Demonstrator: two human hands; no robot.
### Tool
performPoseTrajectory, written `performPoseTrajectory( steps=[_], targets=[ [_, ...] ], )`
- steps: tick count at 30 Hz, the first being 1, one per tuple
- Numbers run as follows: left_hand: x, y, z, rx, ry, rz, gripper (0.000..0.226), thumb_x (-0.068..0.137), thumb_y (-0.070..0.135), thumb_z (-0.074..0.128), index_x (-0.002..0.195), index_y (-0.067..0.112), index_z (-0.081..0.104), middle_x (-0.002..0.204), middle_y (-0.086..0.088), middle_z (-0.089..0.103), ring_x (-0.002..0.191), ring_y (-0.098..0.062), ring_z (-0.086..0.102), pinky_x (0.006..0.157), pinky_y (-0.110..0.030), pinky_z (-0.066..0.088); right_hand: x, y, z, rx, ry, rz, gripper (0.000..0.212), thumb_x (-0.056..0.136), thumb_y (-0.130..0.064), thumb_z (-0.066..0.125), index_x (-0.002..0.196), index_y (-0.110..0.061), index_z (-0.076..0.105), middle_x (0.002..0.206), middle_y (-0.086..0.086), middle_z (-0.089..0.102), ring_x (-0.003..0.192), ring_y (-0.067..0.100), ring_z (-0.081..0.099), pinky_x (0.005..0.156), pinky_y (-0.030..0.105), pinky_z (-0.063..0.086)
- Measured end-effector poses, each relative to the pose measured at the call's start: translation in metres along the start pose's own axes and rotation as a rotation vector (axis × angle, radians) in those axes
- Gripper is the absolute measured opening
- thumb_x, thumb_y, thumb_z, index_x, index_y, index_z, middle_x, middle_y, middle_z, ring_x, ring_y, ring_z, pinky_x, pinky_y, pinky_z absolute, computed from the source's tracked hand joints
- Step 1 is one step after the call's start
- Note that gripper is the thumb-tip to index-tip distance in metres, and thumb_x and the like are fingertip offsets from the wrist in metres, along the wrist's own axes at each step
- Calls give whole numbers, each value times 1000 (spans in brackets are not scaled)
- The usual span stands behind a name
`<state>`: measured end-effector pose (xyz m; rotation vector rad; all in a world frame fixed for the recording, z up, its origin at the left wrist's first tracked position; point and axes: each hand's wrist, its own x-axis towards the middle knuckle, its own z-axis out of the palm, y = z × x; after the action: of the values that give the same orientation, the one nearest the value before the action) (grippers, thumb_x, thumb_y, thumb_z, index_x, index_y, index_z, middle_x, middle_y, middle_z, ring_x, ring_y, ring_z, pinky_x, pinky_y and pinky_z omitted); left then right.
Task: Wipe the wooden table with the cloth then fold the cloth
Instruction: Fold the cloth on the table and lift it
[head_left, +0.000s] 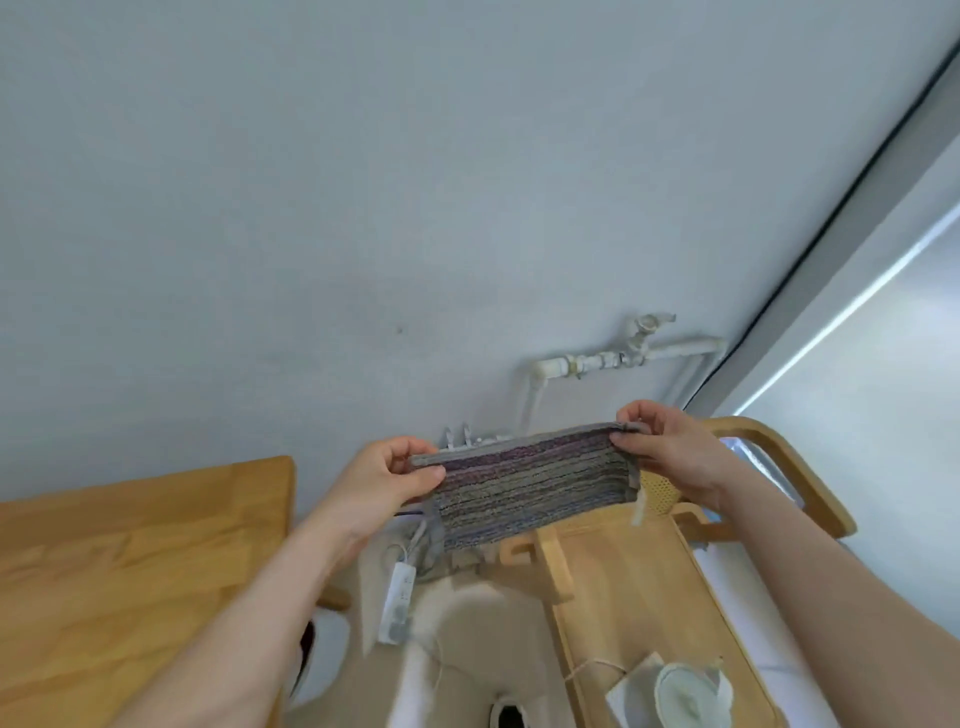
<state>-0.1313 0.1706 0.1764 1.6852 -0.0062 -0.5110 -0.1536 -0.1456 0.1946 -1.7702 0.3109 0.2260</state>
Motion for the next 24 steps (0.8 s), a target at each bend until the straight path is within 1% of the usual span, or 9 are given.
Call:
performPoseTrajectory(
  steps=[3,5,8,11,13,16,19,22,24],
  targets=[
    [67,3,37,-61,59,-17,16,91,3,59,85,18,63,80,-7,65,76,-21,59,83,-45,51,59,14,-32,-26,85,8,15,94,-1,57,86,-12,51,75,7,60,73,20,55,70,35,45],
    [113,5,60,-68,99,-34,18,91,8,59,84,23,63,88,-9,66,79,-23,60,86,-53,51,101,24,-53,-66,166,11,10,96,-6,57,91,-13,52,81,9,62,73,20,56,67,32,46],
    [180,6,89,-190,180,-86,16,90,9,61,98,23,60,100,-13,68,80,-24,65,82,-47,54,168,41,-80,-168,253,7,6,97,-14,57,99,-11,52,93,14,66,73,26,60,63,38,50],
    [239,6,110,-474,205,-192,27,90,0,57,108,19,48,95,-16,66,78,-29,59,75,-43,48,231,63,-102,-316,314,-7,10,97,-20,55,105,-16,52,103,13,66,88,32,62,73,44,52],
    [272,1,120,-595,160,-226,28,89,-8,51,97,18,49,89,-16,64,75,-27,56,73,-43,44,267,77,-114,-391,345,-23,15,97,-21,53,111,-14,51,107,13,64,92,31,60,74,41,48],
    [312,-14,134,-559,176,-243,30,89,-12,47,78,13,59,83,-10,65,67,-23,60,68,-38,49,310,93,-126,-496,371,-67,20,98,-20,52,115,-10,51,100,10,60,88,28,54,72,32,38],
    [345,-25,148,-586,267,-273,28,91,-10,46,91,4,70,91,-12,70,79,-25,64,83,-42,55,342,105,-130,-590,388,-87,19,98,-19,51,114,-9,51,92,6,55,84,25,50,72,31,34],
    [370,-37,158,-627,317,-310,29,88,-9,50,107,2,69,99,-13,71,91,-27,64,96,-46,50,368,116,-130,-644,406,-86,20,98,-22,50,114,-9,52,92,6,56,89,31,55,73,35,40],
    [383,-43,162,-626,349,-325,37,85,-12,51,114,5,67,108,-13,69,99,-28,63,98,-45,48,381,122,-128,-661,416,-61,23,99,-25,50,116,-9,52,97,10,59,96,34,58,76,39,45]
  ],
)
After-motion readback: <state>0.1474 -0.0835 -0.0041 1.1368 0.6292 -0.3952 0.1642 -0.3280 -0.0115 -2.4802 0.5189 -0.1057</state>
